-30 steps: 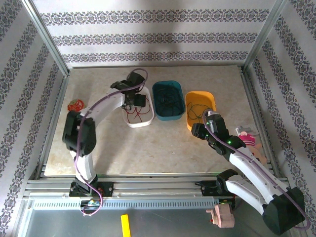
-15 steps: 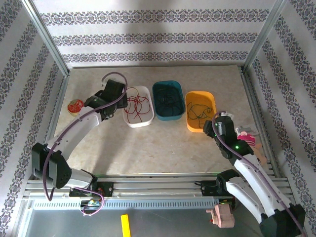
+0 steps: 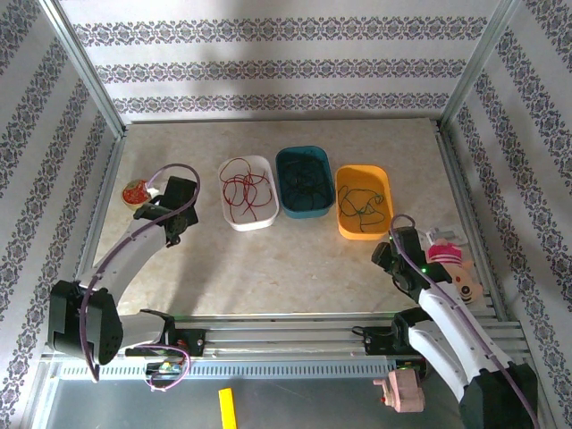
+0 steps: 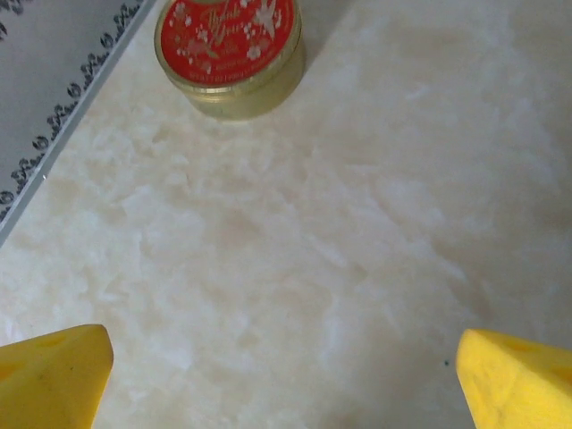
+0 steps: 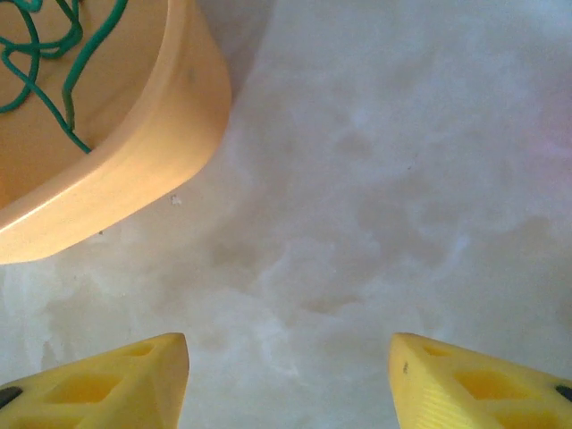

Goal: Untangle the cables

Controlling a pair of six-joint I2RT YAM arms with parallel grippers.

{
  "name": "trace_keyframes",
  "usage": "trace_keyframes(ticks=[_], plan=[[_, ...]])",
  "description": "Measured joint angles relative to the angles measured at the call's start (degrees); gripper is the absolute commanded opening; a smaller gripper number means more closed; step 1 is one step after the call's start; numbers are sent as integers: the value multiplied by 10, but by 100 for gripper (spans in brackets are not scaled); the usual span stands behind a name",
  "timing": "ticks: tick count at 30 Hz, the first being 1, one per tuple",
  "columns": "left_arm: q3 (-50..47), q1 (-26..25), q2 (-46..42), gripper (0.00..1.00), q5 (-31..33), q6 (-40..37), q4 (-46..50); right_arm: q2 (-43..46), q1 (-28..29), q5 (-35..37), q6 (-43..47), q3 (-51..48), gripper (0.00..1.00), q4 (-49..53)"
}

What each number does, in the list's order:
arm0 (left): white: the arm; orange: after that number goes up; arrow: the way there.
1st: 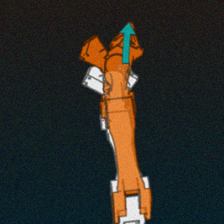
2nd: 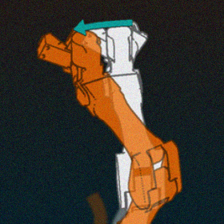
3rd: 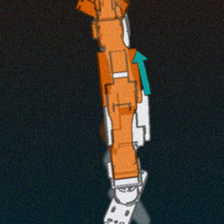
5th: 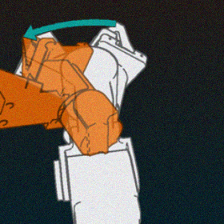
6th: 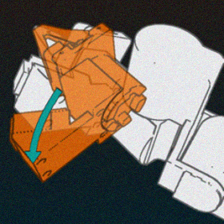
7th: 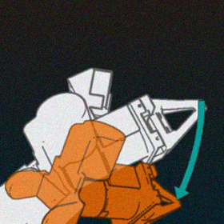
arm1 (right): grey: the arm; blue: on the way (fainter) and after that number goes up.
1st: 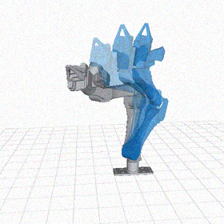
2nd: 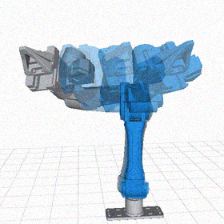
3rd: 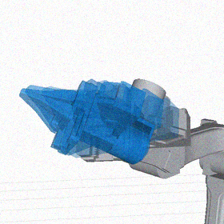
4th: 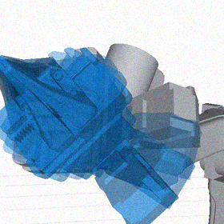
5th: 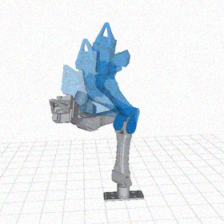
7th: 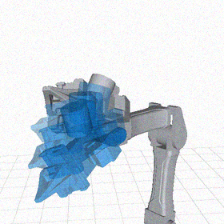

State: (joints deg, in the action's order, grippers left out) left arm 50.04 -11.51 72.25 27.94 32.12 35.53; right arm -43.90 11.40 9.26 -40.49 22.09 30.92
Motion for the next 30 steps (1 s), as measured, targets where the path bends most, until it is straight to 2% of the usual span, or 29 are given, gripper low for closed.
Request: trace_keyframes(ticks=[3,9,17,25,30], plan=[[0,0,9,99,0,3,-7,-54,0,-13,-4,3,62,-18],[0,0,43,99,5,4,-26,-228,-9,-55,3,54,62,-58],[-3,5,66,99,27,14,-40,-394,-23,-83,95,186,62,-108],[-38,8,50,99,82,3,-109,-506,-26,-94,167,320,62,-108],[-60,8,45,99,122,-37,-179,-502,-14,-66,202,343,62,-103]])
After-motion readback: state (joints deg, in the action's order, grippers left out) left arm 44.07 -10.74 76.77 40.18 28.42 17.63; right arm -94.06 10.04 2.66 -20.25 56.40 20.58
